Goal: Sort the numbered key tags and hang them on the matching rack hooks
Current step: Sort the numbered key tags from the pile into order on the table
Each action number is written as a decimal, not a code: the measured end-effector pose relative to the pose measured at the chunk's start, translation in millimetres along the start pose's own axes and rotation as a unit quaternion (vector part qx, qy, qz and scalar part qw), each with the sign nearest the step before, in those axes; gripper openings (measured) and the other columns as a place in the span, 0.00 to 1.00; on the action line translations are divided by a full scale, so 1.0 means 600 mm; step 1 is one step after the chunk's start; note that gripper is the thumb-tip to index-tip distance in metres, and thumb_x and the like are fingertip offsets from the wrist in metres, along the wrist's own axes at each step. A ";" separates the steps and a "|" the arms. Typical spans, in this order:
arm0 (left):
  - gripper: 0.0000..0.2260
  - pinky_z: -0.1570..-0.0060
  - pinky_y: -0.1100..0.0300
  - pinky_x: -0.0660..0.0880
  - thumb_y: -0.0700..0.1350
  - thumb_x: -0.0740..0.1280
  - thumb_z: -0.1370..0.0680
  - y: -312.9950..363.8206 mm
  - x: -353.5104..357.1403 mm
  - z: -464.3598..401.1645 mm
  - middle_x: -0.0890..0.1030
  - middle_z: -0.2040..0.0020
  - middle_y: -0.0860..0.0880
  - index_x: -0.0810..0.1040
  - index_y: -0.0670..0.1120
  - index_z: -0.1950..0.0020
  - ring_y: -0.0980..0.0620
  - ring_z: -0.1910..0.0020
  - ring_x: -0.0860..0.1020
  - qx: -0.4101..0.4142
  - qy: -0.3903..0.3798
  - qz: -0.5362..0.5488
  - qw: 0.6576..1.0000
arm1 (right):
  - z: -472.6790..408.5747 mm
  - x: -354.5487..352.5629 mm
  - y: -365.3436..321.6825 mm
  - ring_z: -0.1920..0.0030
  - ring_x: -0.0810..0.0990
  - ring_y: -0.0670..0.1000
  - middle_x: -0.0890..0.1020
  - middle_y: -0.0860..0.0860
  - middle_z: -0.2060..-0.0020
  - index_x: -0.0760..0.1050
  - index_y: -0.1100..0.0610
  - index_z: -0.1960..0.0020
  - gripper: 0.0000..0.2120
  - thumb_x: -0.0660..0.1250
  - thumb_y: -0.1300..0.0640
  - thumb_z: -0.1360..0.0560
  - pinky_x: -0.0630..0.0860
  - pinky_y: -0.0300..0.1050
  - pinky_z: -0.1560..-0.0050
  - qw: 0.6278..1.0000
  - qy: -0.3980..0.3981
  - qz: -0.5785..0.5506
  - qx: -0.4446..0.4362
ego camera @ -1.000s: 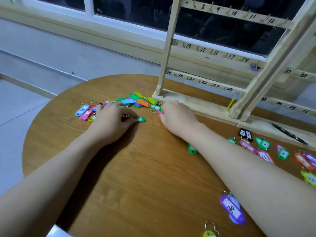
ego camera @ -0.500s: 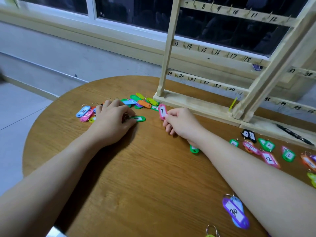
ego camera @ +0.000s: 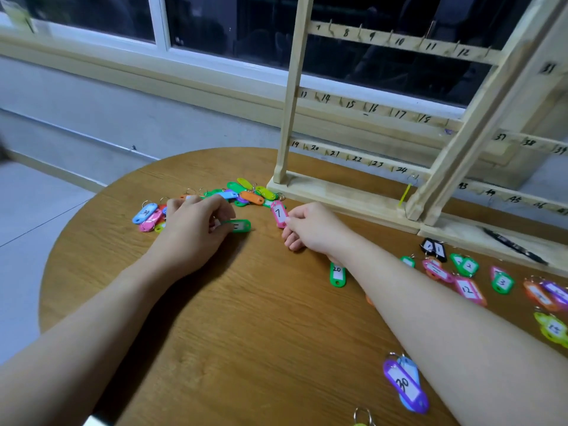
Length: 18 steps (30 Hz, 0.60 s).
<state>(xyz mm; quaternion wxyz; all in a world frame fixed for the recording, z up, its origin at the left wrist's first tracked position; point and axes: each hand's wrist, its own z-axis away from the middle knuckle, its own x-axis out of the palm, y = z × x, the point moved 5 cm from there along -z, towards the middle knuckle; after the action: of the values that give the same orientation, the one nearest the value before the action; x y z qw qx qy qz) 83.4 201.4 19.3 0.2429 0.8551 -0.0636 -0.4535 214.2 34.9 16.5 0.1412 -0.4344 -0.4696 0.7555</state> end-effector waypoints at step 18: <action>0.03 0.62 0.61 0.75 0.42 0.71 0.21 0.230 -0.060 -0.027 0.83 0.62 0.50 0.78 0.47 0.53 0.56 0.65 0.80 0.031 0.003 0.221 0.975 | 0.270 -0.224 0.036 0.71 0.79 0.47 0.84 0.55 0.63 0.79 0.64 0.46 0.05 0.66 0.64 0.19 0.73 0.36 0.69 0.961 0.176 -0.214 0.003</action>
<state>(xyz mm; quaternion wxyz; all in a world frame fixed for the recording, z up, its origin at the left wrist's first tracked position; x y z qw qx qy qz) 91.0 98.3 119.1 0.3112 0.8280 -0.2647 -0.3840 169.0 -154.9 98.2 0.3813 -0.4497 -0.5172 0.6204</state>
